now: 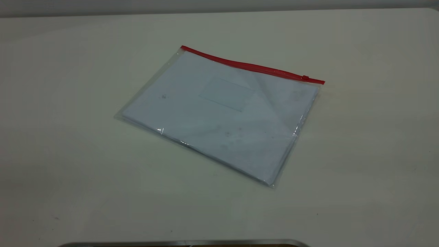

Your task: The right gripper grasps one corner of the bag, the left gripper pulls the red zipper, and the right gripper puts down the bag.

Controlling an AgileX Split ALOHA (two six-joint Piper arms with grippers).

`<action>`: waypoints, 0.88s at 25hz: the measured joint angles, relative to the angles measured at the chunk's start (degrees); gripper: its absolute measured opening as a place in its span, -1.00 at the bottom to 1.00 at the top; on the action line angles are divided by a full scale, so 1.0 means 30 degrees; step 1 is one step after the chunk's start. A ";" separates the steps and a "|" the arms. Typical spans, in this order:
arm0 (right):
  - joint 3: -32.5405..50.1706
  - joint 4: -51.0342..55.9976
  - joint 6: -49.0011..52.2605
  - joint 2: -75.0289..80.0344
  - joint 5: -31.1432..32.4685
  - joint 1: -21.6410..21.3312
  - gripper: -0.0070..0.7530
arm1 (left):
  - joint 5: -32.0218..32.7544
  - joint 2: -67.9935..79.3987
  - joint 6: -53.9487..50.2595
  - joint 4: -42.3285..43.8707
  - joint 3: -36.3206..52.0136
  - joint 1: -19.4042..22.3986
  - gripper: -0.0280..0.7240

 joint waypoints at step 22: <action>0.0000 0.5202 -0.2107 0.2675 -0.1416 0.0000 0.03 | -0.2565 0.3346 -0.2696 -0.0038 -0.1632 0.0000 0.26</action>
